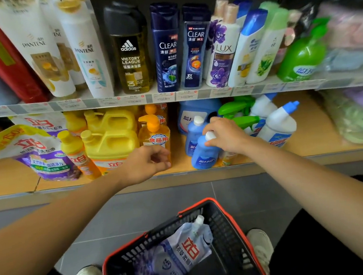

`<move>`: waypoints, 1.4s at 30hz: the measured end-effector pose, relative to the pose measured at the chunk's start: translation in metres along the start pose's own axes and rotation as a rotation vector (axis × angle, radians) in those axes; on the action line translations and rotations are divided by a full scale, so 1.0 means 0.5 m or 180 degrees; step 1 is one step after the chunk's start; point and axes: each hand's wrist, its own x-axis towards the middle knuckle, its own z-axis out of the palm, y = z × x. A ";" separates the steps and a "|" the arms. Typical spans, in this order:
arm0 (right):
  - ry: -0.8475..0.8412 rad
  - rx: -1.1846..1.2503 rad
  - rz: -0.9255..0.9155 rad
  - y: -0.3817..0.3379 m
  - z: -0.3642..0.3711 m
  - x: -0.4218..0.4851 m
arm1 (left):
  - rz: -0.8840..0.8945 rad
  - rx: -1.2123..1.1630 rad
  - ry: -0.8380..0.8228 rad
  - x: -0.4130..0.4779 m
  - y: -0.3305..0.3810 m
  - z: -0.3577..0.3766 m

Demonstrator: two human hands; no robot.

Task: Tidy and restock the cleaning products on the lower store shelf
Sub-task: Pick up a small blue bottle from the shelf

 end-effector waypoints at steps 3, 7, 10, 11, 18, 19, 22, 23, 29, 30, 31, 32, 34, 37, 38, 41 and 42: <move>0.0278 0.0429 -0.0275 -0.031 -0.056 -0.021 | 0.0126 -0.0107 0.0034 -0.003 0.001 0.012; 0.0250 0.1344 -0.0471 -0.087 -0.124 -0.064 | 0.0362 -0.0490 0.0009 -0.018 0.032 0.038; 0.0263 0.1770 -0.0595 -0.120 -0.150 -0.087 | 0.0659 -0.0619 -0.0038 -0.030 0.054 0.044; 0.0287 0.1866 -0.0593 -0.124 -0.151 -0.094 | 0.0665 -0.0681 0.0002 -0.035 0.061 0.044; 0.0315 0.3122 -0.0318 -0.113 -0.110 -0.112 | 0.0369 -0.1867 -0.0161 -0.083 0.077 0.041; 0.0265 0.3223 -0.0328 -0.110 -0.103 -0.112 | 0.0333 -0.2049 -0.0340 -0.089 0.075 0.039; 0.0104 0.3723 -0.0260 -0.107 -0.087 -0.113 | 0.0212 -0.2429 -0.0712 -0.103 0.070 0.033; 0.0034 0.3892 -0.0237 -0.107 -0.083 -0.113 | 0.0159 -0.2543 -0.0775 -0.105 0.070 0.032; -0.0170 0.4250 0.0010 -0.109 -0.078 -0.111 | 0.0070 -0.2854 -0.1031 -0.110 0.076 0.031; -0.0098 0.4170 0.0038 -0.109 -0.076 -0.113 | 0.0068 -0.2808 -0.0982 -0.110 0.077 0.033; -0.0012 0.4073 0.0065 -0.110 -0.075 -0.114 | 0.0051 -0.2756 -0.0910 -0.110 0.079 0.036; 0.0062 0.3978 0.0092 -0.110 -0.072 -0.115 | 0.0018 -0.2706 -0.0835 -0.111 0.081 0.039; 0.0162 0.3834 0.0147 -0.111 -0.069 -0.117 | -0.0040 -0.2590 -0.0699 -0.112 0.087 0.046; 0.0272 0.3610 0.0201 -0.113 -0.066 -0.119 | -0.0020 -0.2303 -0.0381 -0.111 0.095 0.055; 0.0322 0.3497 0.0224 -0.113 -0.064 -0.119 | 0.0019 -0.2095 -0.0222 -0.111 0.097 0.056; 0.0475 0.3198 0.0329 -0.114 -0.053 -0.117 | 0.0171 -0.1018 0.0215 -0.115 0.100 0.054; 0.0509 0.3097 0.0332 -0.114 -0.050 -0.116 | 0.0245 -0.0621 0.0333 -0.116 0.099 0.054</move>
